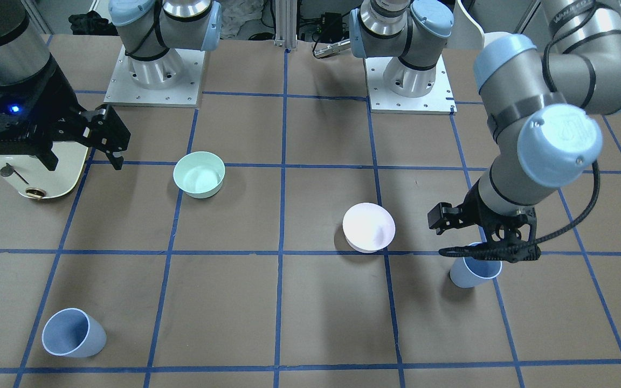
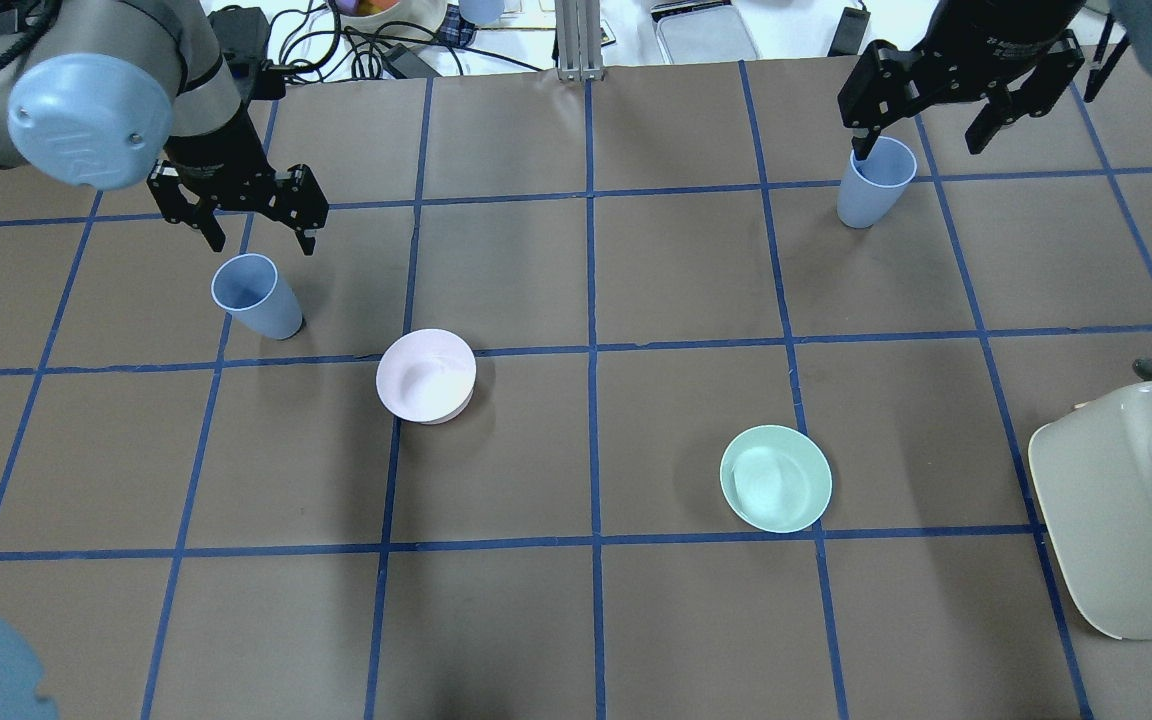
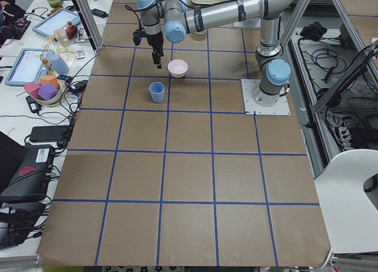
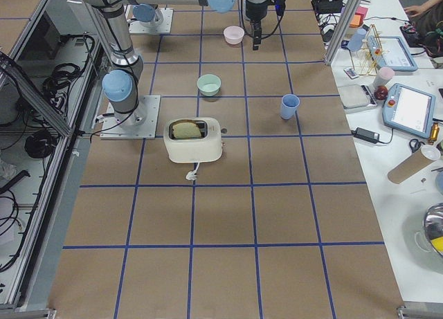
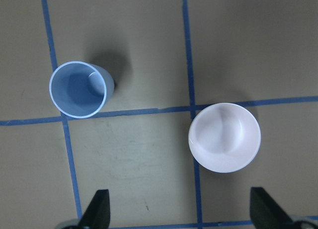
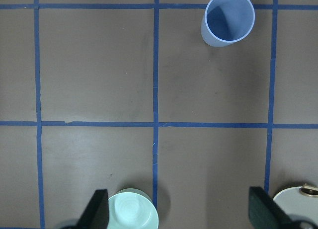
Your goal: Stack blue cups with both arms
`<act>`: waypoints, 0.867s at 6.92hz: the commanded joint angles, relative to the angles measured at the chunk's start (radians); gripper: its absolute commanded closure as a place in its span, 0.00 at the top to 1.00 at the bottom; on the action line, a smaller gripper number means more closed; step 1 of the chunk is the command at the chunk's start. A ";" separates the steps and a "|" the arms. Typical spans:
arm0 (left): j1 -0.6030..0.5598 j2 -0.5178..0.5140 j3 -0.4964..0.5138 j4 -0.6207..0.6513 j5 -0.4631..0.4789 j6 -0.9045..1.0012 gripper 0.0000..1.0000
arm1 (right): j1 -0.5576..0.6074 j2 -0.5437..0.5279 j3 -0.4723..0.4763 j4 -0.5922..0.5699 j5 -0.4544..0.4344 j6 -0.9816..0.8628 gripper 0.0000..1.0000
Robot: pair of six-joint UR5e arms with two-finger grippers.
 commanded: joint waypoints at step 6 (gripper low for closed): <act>0.036 -0.101 -0.102 0.224 0.007 0.022 0.00 | 0.000 0.001 0.002 -0.001 -0.001 -0.002 1.00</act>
